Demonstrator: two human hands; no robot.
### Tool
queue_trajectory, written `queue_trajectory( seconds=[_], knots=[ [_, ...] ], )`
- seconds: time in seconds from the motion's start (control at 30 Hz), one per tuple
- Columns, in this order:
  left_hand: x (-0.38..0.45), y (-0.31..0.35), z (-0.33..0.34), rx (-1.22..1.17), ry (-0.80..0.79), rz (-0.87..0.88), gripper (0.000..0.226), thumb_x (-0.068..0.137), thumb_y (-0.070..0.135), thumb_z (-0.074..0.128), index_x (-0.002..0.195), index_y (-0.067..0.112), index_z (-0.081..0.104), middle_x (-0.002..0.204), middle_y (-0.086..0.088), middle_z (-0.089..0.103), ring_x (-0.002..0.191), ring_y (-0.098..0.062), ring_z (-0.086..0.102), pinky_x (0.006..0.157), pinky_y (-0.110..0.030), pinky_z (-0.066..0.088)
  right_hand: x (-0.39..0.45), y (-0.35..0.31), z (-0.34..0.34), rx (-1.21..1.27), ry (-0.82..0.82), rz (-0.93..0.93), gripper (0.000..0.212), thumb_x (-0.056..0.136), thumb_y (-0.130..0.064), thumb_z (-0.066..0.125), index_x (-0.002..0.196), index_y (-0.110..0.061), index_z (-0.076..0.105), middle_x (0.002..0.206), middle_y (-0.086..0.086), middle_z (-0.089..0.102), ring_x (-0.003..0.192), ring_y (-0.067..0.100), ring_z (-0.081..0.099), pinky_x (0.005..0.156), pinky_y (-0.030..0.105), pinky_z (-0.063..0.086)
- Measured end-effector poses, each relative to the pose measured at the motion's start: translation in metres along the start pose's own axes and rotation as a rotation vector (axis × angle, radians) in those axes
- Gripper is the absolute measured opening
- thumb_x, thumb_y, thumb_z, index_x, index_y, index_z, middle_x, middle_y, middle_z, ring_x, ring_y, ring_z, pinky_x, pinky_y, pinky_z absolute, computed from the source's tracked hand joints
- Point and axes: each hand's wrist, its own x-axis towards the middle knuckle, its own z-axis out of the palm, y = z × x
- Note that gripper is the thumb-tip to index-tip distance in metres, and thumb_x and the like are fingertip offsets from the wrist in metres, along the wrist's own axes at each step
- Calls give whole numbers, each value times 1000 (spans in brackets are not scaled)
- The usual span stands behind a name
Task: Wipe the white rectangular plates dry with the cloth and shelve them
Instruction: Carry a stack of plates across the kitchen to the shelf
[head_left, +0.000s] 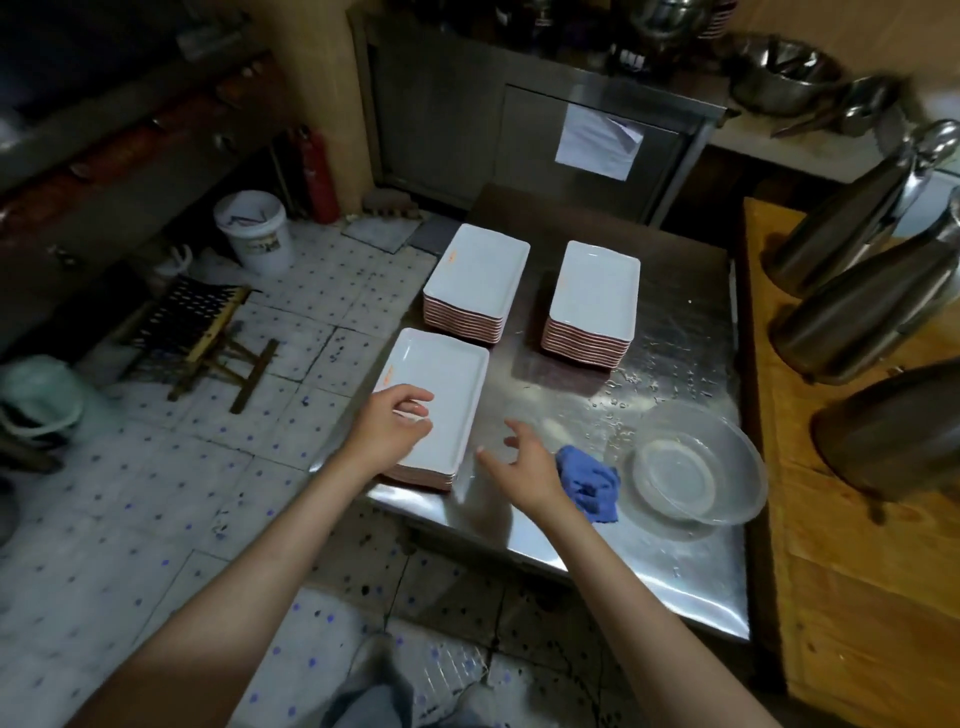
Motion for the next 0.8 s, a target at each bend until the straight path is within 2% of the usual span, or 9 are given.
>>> queue_trajectory(
  seconds=[0.1,0.27,0.43,0.57,0.7,0.8],
  knots=[
    [9,-8,-19,87,26,12,32,82,1,68,111,13,65,100,-2,61,92,-13,56,73,-13,42,3,-14,18,75,-27,8,71,88,-33,63,146,-13,27,144,9,42,130,27,42,102,33,36],
    [30,-31,-39,174,31,-39,44,81,10,70,120,27,58,124,-3,55,108,-17,54,90,-33,50,14,-24,44,135,-23,55,63,87,-32,63,139,-20,30,132,7,52,123,31,47,101,44,41],
    [42,-41,-46,-56,-113,-175,72,81,4,69,143,18,35,142,-9,43,122,-24,48,99,-42,46,24,-30,63,210,25,88,65,87,-27,65,141,-22,28,118,-6,49,110,17,50,87,27,41],
    [50,-56,-45,-95,-202,-266,77,83,7,69,146,23,29,144,-11,42,122,-28,49,92,-46,51,29,-27,75,269,82,130,69,88,-24,64,144,-24,24,119,-6,47,106,15,48,87,27,40],
    [55,-63,-41,-138,-263,-343,78,86,9,65,149,21,21,143,-11,43,101,-21,55,71,-30,50,33,-28,80,357,94,189,75,78,-37,65,139,-38,22,121,-5,50,111,21,52,97,38,46],
    [60,-66,-39,-136,-294,-375,81,87,12,64,151,21,16,142,-10,45,101,-21,55,78,-33,48,36,-26,83,430,91,229,72,71,-39,61,132,-48,23,123,-3,52,112,23,54,97,45,48]
  ],
)
